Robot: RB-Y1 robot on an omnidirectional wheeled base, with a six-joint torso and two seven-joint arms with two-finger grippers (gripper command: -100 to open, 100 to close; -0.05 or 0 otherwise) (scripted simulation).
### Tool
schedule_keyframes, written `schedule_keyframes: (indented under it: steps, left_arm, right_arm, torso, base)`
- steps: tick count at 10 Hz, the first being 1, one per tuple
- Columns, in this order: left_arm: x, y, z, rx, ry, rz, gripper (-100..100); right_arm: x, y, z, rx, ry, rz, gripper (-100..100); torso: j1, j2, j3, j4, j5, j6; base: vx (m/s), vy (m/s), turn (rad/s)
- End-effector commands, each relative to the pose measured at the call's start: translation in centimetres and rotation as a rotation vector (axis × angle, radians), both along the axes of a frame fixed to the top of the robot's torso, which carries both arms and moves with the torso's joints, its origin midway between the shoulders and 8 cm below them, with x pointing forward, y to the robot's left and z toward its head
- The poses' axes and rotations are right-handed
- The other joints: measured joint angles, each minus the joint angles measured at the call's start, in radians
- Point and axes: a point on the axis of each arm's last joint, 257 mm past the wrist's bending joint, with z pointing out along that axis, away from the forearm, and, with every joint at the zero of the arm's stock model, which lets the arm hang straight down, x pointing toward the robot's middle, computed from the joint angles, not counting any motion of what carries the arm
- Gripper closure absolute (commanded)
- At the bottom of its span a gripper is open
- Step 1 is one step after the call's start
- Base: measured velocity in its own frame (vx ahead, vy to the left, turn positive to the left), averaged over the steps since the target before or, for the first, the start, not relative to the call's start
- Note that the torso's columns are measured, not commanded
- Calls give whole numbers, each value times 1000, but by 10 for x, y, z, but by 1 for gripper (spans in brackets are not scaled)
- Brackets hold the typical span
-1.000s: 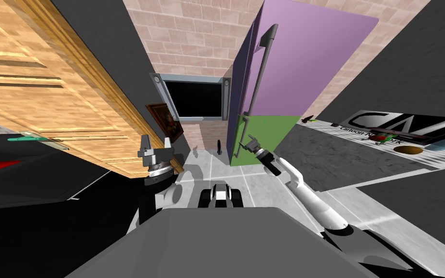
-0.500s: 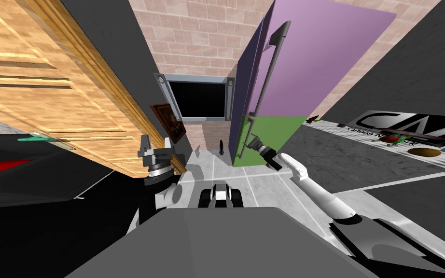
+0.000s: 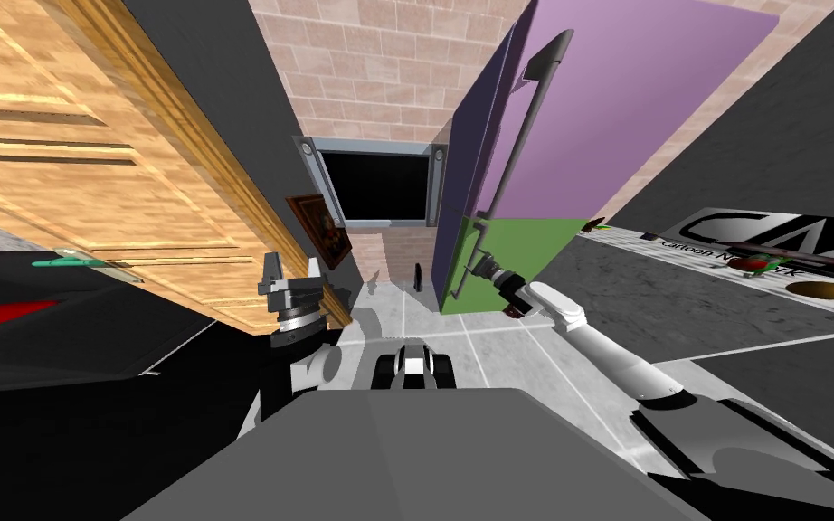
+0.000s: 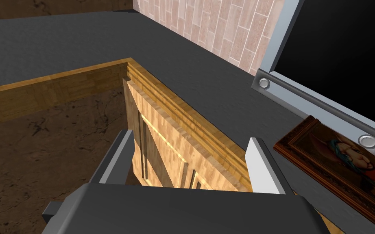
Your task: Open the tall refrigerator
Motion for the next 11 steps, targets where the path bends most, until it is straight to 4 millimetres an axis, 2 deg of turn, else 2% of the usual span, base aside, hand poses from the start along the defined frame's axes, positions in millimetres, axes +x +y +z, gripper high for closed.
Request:
schedule_keyframes:
  steps: [1, 2, 3, 4, 5, 6, 7, 8, 11]
  left_arm:
    - [0, 0, 0, 0, 0, 0, 0]
    - [0, 0, 0, 0, 0, 0, 0]
    - [0, 0, 0, 0, 0, 0, 0]
    - [0, 0, 0, 0, 0, 0, 0]
    - [0, 0, 0, 0, 0, 0, 0]
    - [0, 0, 0, 0, 0, 0, 0]
    - [0, 0, 0, 0, 0, 0, 0]
    - [0, 0, 0, 0, 0, 0, 0]
    - [0, 0, 0, 0, 0, 0, 0]
  right_arm:
    - [16, -50, 8, -223, -43, -92, -100]
    - [16, -51, 8, -233, -46, -93, -100]
    - [21, -71, 12, -320, -62, -128, -100]
    - [21, -71, 12, -320, -62, -128, -100]
    - [25, -91, 18, -404, -78, -162, -100]
    - [25, -91, 18, -404, -78, -162, -100]
    - [29, -110, 25, -485, -94, -195, -100]
    - [29, -110, 25, -485, -94, -195, -100]
    - [35, -161, 50, -703, -136, -281, -100]
  torso:
    - [1, -1, 0, 0, 0, 0]
    - [1, -2, -1, 0, 0, 0]
    - [-1, -1, -1, 0, 0, 0]
    - [-2, 0, 0, 0, 0, 0]
    - [-3, 1, 0, 0, -1, 0]
    - [-2, 0, 0, 0, 0, 0]
    - [-1, 0, 0, 0, 0, 0]
    - [0, -1, -1, 0, 0, 0]
    - [1, -2, -1, 0, 1, 0]
  base:
    - [62, 118, -7]
    - [54, 92, 0]
    - [36, 85, 1]
    - [26, 59, -6]
    - [32, 58, -3]
    - [27, 56, -5]
    - [37, 66, -2]
    - [27, 59, -6]
    - [49, 95, -6]
